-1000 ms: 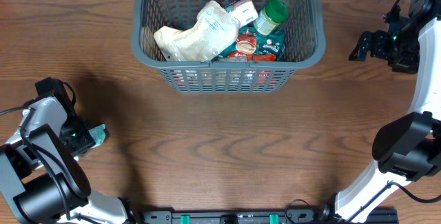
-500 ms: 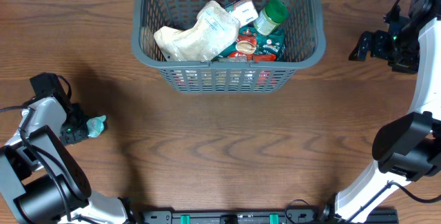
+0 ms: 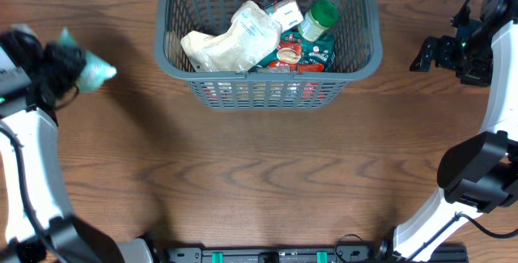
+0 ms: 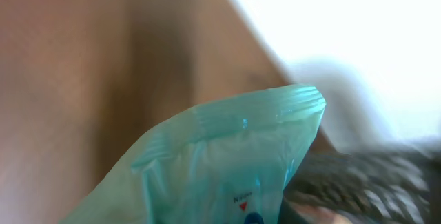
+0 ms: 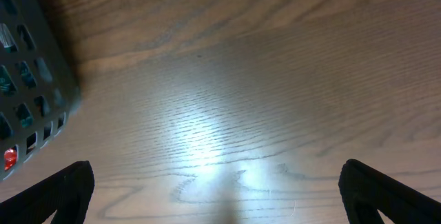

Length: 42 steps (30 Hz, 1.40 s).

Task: Pack container
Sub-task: 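Carry the mint-green packet with the left gripper into the basket and release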

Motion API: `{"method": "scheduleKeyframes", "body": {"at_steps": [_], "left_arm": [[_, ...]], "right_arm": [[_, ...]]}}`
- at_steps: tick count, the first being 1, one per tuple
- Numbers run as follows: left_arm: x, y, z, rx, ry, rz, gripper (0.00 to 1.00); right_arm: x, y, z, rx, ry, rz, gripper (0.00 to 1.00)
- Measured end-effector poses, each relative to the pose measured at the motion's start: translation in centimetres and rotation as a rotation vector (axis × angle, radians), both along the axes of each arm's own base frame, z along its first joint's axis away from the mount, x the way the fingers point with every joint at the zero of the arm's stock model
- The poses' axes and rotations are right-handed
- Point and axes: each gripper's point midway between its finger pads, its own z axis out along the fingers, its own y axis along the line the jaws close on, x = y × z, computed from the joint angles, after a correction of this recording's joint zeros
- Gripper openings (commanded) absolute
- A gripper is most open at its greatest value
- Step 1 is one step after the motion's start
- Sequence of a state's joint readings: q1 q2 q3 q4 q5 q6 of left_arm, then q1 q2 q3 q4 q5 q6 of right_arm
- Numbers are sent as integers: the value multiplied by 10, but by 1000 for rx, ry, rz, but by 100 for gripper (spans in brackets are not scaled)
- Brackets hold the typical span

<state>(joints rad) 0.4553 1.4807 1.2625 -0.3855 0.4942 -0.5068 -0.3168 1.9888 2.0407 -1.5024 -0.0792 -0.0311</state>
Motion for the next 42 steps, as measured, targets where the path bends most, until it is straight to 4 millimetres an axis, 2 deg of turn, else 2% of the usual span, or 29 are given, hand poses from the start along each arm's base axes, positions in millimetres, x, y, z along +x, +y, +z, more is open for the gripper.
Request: {"method": "scheduleKeyframes", "body": {"at_steps": [3,7,10,14,19,21,23,25,27,31,36,39,42], "left_arm": [[11,-35,68,131,-147,-159,6],[21,-91,137,289,-319,-353,6],[21,-137,175,431,-436,-499,6],[17,-192,205,661,-589,-665,7],[15,-252,219,873,-761,-821,15],[18,-271,216,917,-801,-869,21],[24,-288,205,939,-810,-916,23],[35,-303,185,943,-792,-967,24],[47,-316,159,933,-757,-1016,25],[75,-336,90,894,-641,-1112,27],[89,-348,13,835,-480,-1203,28],[87,-353,-11,810,-420,-1242,32],[81,-356,-18,797,-394,-1264,36]], "right_arm": [[0,0,0,0,0,0,99],[0,0,0,0,0,0,99],[0,0,0,0,0,0,99],[0,0,0,0,0,0,99],[0,0,0,1,-1,0,99],[0,1,0,7,-3,1,99],[1,2,0,13,-4,2,99],[1,3,0,18,-6,2,99],[1,3,0,19,-6,2,99],[1,4,0,21,-7,3,99],[1,4,0,22,-7,3,99],[1,4,0,21,-7,3,99],[1,4,0,21,-7,3,99]]}}
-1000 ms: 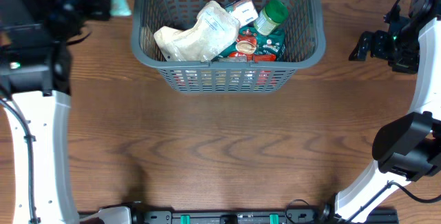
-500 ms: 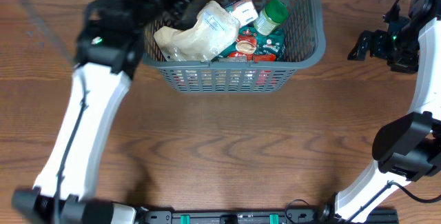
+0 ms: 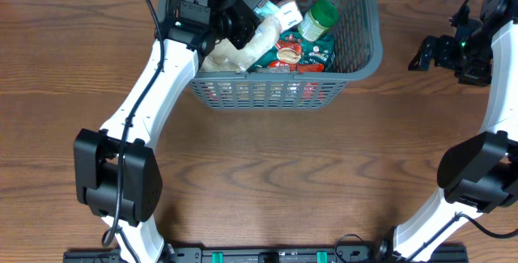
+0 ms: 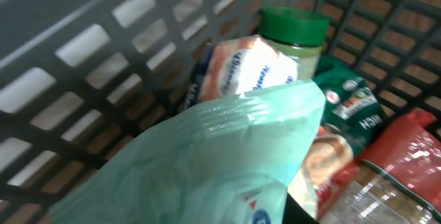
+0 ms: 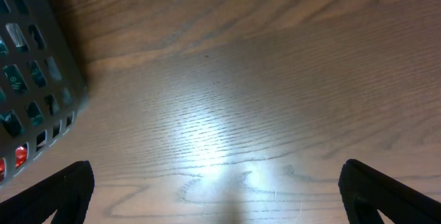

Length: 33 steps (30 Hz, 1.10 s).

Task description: Pack container

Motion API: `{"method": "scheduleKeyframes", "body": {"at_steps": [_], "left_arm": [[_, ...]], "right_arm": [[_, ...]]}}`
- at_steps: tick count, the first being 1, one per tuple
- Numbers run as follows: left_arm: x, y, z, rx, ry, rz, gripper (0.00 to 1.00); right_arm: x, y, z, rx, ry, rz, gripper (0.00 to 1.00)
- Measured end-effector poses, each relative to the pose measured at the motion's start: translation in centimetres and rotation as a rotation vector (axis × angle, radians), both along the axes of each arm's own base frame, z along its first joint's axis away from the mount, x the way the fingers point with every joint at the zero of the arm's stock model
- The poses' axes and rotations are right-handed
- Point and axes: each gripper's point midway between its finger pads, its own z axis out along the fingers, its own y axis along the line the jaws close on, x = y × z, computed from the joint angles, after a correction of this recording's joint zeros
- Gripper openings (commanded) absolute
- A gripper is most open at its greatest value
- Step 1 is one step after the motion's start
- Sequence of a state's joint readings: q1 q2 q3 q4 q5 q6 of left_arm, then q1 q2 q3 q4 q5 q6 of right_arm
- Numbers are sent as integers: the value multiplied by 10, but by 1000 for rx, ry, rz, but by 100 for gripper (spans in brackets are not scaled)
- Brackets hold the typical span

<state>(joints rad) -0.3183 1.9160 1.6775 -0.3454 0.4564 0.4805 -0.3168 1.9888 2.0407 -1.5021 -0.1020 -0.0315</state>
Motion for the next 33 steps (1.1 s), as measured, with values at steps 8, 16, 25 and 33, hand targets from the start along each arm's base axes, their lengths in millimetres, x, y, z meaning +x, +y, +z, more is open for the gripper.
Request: {"method": "scheduleKeyframes", "body": {"at_steps": [8,16,25,33], "left_arm": [[-15,3,-17,38,87,-11,98],[-26,8,-28,60,152,-9,99],[-14,44,2,129,73,178,99],[-12,108,99,37,-90,392,99]], "right_arm": [[1,0,0,-1,-4,2,99],[1,0,0,-2,-6,3,99],[43,-13,10,-56,-180,4,99],[91,-18,45,-134,-397,25,99]]}}
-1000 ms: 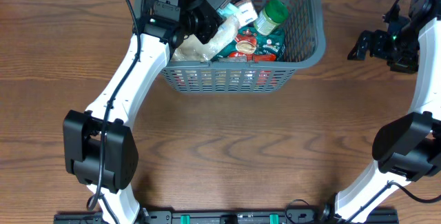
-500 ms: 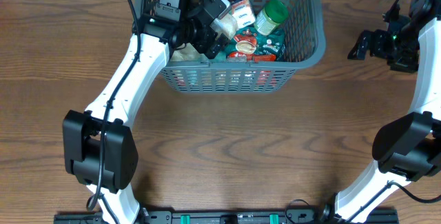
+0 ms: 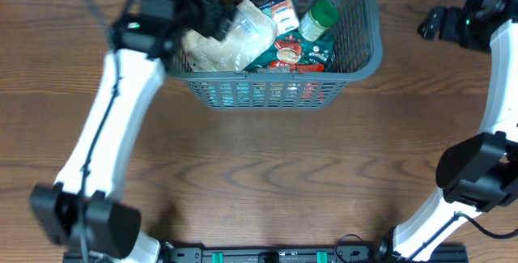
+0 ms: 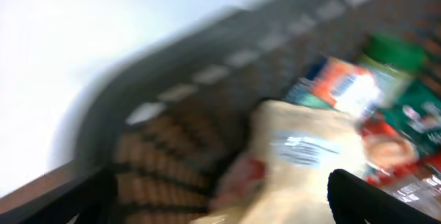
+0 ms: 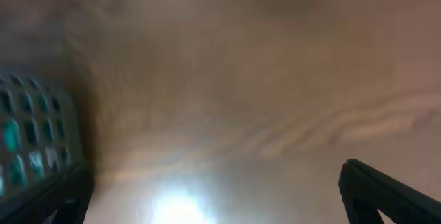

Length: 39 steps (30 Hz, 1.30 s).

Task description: Pack container

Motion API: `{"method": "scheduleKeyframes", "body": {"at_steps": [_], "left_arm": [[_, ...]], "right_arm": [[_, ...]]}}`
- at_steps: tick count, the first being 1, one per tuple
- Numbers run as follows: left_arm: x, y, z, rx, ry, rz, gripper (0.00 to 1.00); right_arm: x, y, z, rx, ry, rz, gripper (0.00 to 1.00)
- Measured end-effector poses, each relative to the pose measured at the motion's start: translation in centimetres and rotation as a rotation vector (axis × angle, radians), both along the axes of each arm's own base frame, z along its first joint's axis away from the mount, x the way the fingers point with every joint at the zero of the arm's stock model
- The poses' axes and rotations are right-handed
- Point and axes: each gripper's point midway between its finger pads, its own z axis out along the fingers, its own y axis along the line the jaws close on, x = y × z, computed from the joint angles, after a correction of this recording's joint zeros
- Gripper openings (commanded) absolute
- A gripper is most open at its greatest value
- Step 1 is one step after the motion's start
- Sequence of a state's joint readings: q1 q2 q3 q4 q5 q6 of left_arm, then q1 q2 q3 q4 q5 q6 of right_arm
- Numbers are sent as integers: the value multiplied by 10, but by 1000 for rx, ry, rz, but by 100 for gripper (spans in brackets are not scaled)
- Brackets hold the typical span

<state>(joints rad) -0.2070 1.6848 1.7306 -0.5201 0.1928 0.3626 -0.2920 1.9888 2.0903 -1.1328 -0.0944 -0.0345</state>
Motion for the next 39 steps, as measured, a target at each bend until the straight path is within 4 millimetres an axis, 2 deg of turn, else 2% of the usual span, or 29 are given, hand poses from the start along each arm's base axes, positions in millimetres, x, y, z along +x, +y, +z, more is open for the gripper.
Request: {"method": "scheduleKeyframes", "body": {"at_steps": [2,4,8,12,17,20,22,28,34,39], "left_arm": [[-5,27,19,-11,-29,85,99],[-14,56,34,-14,-40,170,99],[-42,109,48,-16,-16,327,99],[-68,156,54,-62,14,483,99],[-90,206,55,-115,29,650,99],[-103,212,41,-123,76,682,99],[-108,211,30,-128,106,689,99],[-128,206,0,-124,169,694,98],[-157,195,-11,-141,149,672,99],[-178,184,-25,-155,141,636,99]], "right_arm": [[10,3,18,-20,-61,12,99],[20,9,45,-43,-135,27,99],[22,24,89,-72,-228,63,99],[6,41,128,-92,-296,95,99],[-29,55,156,-104,-308,103,99],[-49,57,163,-109,-289,85,99],[-62,57,160,-106,-254,71,99],[-96,59,132,-84,-77,29,99],[-111,69,121,-110,8,30,99],[-115,77,124,-153,8,25,99]]}}
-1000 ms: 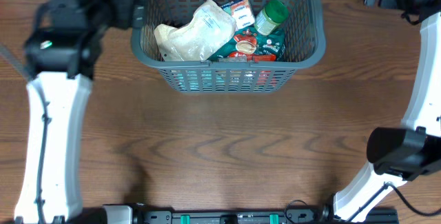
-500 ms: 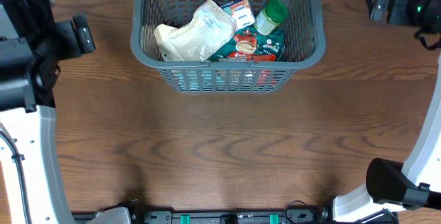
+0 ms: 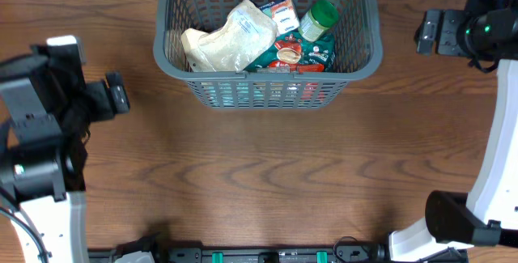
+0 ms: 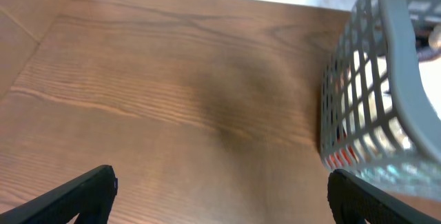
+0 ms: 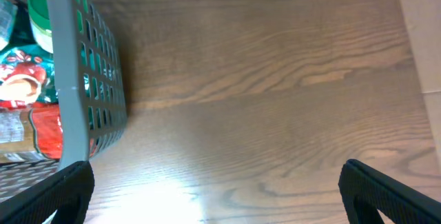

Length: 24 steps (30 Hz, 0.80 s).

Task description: Pack container

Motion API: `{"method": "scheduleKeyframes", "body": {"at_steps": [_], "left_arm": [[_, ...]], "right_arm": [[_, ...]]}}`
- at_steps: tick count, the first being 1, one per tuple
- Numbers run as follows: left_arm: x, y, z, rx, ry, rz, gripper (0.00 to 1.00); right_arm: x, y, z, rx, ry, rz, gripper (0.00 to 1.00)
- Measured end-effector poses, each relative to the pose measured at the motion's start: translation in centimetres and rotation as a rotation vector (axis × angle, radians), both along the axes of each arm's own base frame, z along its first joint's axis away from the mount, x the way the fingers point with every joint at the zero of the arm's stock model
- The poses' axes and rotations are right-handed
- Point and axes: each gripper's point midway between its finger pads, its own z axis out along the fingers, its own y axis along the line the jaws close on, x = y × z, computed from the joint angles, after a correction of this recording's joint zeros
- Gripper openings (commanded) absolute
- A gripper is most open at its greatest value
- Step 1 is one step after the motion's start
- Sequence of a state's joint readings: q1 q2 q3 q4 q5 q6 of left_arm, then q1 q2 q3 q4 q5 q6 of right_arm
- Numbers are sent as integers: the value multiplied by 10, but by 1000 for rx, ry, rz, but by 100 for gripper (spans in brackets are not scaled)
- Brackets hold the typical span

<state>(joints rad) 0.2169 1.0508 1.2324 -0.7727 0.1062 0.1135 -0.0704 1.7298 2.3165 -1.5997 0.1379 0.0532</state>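
Observation:
The grey plastic basket (image 3: 267,85) stands at the back middle of the table. Inside lie a pale bag (image 3: 231,36), a green-lidded jar (image 3: 320,18), a red packet (image 3: 290,53) and a small box (image 3: 282,10). No light teal bag shows among them. My left gripper (image 3: 113,99) hovers over bare wood left of the basket, open and empty; its wrist view has the basket wall (image 4: 386,79) at the right. My right gripper (image 3: 429,32) is right of the basket, open and empty, with the basket wall (image 5: 69,65) at the left of its view.
The wooden table (image 3: 267,182) stretches in front of the basket. A pale surface lies beyond the table's back edge. The table's right edge (image 5: 406,45) shows in the right wrist view.
My left gripper was open over the basket's back left corner; now it is out over the wood left of the basket. The right gripper sits a little lower and turned.
My left gripper held a light teal bag at the table's far left. Then it held the bag inside the basket. Then it was open and empty over the basket. Now it is back at the left, and the teal bag is out of sight.

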Motion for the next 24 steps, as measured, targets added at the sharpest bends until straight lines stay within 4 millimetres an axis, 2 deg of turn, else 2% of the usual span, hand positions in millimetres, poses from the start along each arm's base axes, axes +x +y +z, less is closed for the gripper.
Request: {"method": "scheduleKeyframes", "body": {"at_steps": [7,10,14,19,21,24], "left_arm": [[-9,-14,-14,8,-64,-82,99],[-14,-24,-19,5,-86,-137,99],[-14,-46,-25,14,-117,-236,99],[-18,-81,-42,34,-93,-380,99],[-19,-89,-47,56,-80,-405,99],[-22,-97,-53,83,-59,-430,99]], "right_arm": [[-5,15,12,-31,-141,29,99],[-5,24,4,-34,-221,50,99],[-9,35,-34,-30,-274,78,99],[-31,41,-106,-34,-215,100,99],[-41,44,-125,-32,-187,112,99],[-55,49,-140,-31,-175,131,99]]}}
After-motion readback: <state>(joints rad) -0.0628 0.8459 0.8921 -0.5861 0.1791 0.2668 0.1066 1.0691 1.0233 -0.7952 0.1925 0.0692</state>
